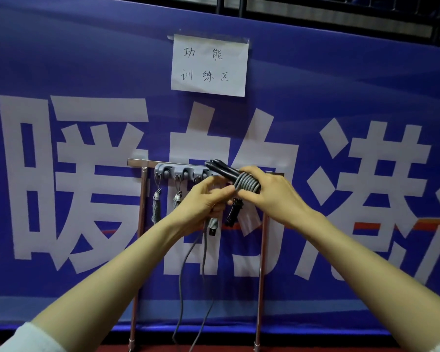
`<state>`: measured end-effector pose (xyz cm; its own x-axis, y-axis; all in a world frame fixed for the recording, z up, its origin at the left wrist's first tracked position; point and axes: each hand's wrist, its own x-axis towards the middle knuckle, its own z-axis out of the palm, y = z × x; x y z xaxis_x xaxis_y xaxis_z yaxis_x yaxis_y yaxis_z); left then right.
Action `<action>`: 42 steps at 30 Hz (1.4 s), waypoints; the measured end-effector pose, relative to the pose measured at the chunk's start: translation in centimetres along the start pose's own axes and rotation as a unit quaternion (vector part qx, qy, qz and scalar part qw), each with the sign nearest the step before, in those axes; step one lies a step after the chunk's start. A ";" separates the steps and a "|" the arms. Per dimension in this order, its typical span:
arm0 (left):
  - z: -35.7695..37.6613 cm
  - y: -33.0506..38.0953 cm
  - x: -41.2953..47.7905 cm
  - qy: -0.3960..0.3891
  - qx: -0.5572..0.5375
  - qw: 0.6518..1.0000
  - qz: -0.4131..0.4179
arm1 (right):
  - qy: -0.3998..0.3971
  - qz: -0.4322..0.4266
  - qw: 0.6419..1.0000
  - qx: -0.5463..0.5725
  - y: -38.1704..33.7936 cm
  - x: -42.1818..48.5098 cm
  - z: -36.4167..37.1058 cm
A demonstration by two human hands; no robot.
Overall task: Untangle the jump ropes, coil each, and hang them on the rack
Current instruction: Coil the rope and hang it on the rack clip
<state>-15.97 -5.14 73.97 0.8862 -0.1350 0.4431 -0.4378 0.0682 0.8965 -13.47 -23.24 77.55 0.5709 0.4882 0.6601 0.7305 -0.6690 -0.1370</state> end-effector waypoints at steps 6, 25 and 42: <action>0.3 -0.9 -0.3 0.023 0.019 0.997 0.073 | -0.052 0.068 0.969 0.230 -0.8 -0.5 0.3; -2.4 -0.1 -1.5 -0.036 0.062 0.997 -0.016 | -0.187 0.190 0.808 0.526 -0.8 -0.7 -0.2; -2.3 4.0 1.6 -0.300 0.504 0.810 -0.003 | -0.542 0.197 0.743 0.339 -0.7 -1.2 -0.8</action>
<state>-15.96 -2.79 78.27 0.7882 -0.6090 0.0885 -0.6027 -0.7348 0.3111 -14.99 -23.76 77.43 0.4896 0.7392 -0.4625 0.2372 -0.6233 -0.7452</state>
